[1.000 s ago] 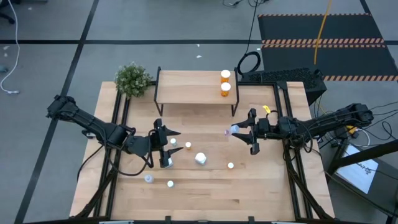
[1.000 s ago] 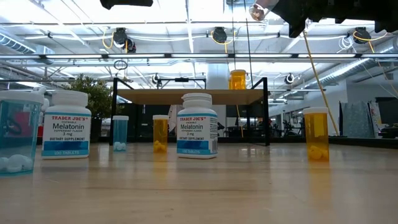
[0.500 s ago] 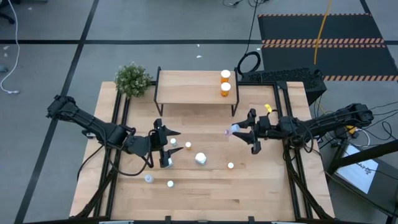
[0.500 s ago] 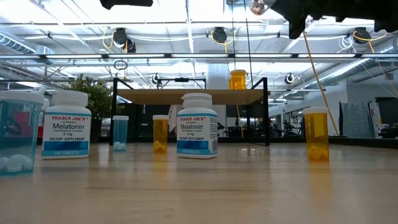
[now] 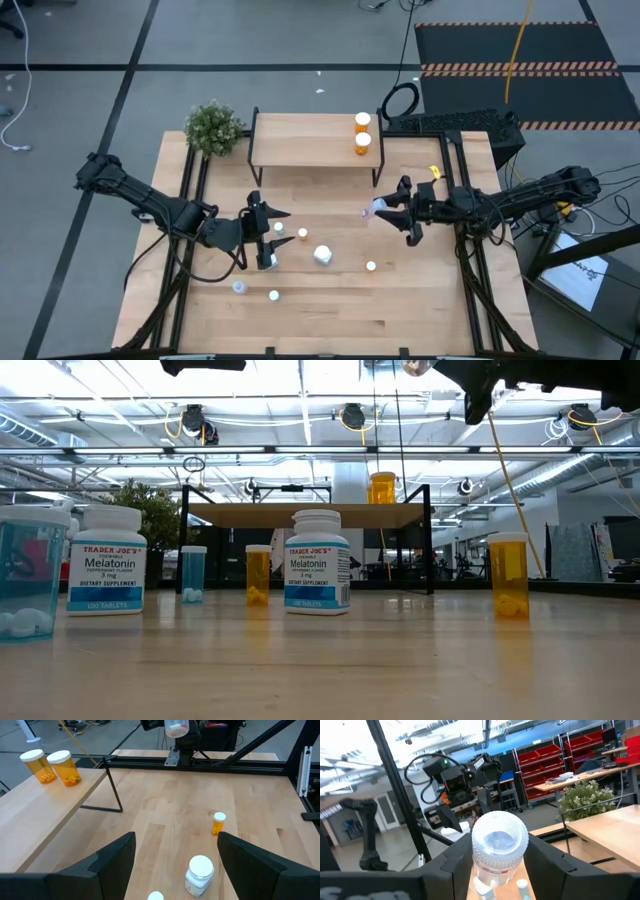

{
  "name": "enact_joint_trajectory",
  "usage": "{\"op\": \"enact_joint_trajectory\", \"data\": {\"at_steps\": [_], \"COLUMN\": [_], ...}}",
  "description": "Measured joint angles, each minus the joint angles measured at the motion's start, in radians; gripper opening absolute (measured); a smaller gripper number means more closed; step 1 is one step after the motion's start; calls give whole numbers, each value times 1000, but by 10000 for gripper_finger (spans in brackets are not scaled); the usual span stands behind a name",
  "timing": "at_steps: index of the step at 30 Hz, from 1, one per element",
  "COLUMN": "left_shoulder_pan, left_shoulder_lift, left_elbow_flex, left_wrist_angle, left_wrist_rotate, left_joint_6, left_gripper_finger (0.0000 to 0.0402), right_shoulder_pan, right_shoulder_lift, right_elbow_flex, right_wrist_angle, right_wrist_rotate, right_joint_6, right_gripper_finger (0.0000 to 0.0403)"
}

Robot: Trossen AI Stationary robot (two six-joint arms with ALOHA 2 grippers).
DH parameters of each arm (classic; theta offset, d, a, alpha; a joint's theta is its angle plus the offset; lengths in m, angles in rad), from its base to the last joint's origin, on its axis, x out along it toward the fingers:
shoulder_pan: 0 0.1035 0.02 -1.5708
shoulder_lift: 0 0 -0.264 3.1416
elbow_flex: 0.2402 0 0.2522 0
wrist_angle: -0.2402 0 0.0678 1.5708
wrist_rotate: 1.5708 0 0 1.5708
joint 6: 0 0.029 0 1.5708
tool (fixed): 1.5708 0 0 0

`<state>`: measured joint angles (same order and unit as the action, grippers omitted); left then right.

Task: Pick and place medicine bottles onto shelf by color
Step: Put the top transparent pill bottle on the shelf

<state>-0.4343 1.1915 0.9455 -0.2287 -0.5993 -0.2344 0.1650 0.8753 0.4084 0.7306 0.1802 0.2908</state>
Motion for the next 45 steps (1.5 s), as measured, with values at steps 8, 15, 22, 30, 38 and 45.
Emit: {"op": "enact_joint_trajectory", "data": {"at_steps": [8,15,22,30,38,45], "left_shoulder_pan": [0,20,107,278,387,402], "left_shoulder_lift": [0,3,83,115,130,134], "left_elbow_flex": [0,0,2,1,1,0], "left_wrist_angle": [38,204,488,480,464,442], "left_wrist_rotate": [0,0,0,97,420,427], "left_joint_6": [-8,58,290,342,348,334], "left_gripper_finger": [282,282,282,283,295,345], "right_shoulder_pan": [0,0,-32,-119,-196,-219], "right_shoulder_lift": [0,14,123,283,429,443], "right_elbow_flex": [0,0,36,206,314,335], "right_wrist_angle": [4,-3,31,-22,-61,-39], "right_wrist_rotate": [2,10,107,100,-63,-80], "right_joint_6": [38,-100,-163,-254,-283,-322], "right_gripper_finger": [153,153,153,153,153,153]}}
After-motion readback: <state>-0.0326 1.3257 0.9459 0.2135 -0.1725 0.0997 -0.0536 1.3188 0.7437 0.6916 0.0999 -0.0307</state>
